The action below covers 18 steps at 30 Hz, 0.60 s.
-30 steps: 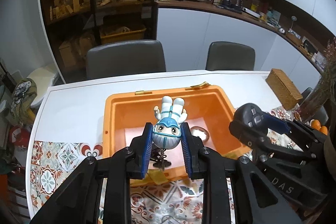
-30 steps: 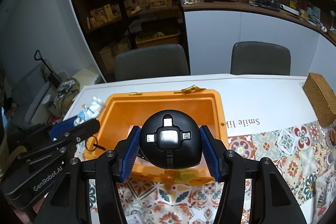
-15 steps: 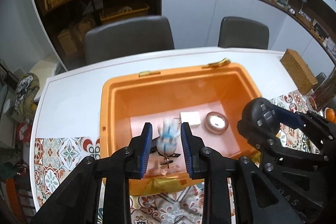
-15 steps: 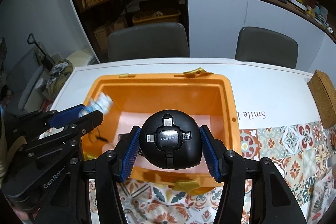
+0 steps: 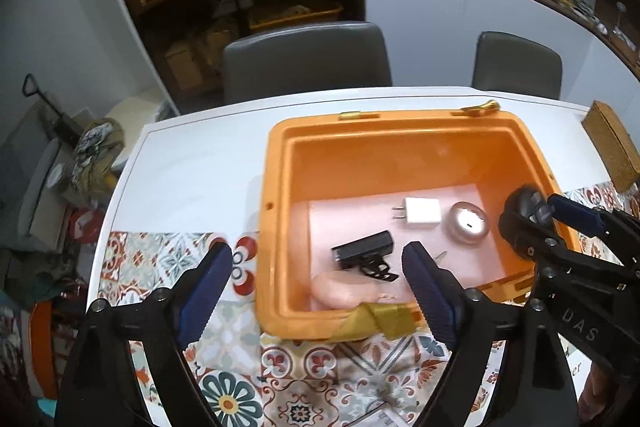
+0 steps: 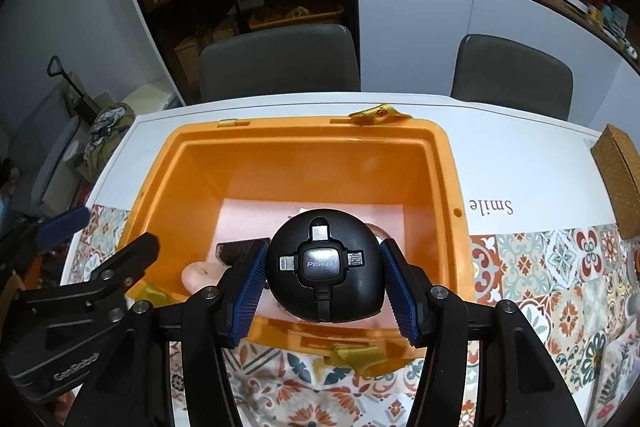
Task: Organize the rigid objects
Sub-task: 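Lower both held items into the crate and open both grippers, then raise the grippers out of the crate and move the right toward the battery charger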
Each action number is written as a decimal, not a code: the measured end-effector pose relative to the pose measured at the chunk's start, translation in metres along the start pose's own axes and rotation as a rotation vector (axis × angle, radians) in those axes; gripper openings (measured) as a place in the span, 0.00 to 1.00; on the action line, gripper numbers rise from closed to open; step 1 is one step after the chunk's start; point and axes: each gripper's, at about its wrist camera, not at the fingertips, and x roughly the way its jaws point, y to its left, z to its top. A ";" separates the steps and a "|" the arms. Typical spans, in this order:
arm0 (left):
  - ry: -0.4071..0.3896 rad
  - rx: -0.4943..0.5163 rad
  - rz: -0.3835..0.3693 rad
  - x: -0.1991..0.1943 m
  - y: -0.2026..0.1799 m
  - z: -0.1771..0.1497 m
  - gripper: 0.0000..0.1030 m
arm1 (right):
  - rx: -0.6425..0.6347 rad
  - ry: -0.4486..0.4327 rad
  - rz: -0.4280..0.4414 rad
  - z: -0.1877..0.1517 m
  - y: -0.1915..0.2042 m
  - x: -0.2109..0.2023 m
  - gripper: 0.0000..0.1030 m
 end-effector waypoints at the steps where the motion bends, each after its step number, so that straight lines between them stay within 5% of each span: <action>1: 0.003 -0.007 0.001 -0.001 0.002 -0.001 0.85 | -0.002 -0.006 -0.001 0.000 0.001 0.000 0.61; 3: 0.006 -0.026 0.000 -0.003 0.008 -0.005 0.85 | -0.013 -0.027 -0.019 0.000 0.004 -0.004 0.67; 18: -0.023 -0.077 0.009 -0.035 0.022 -0.040 0.92 | -0.033 -0.078 -0.020 -0.029 0.010 -0.044 0.69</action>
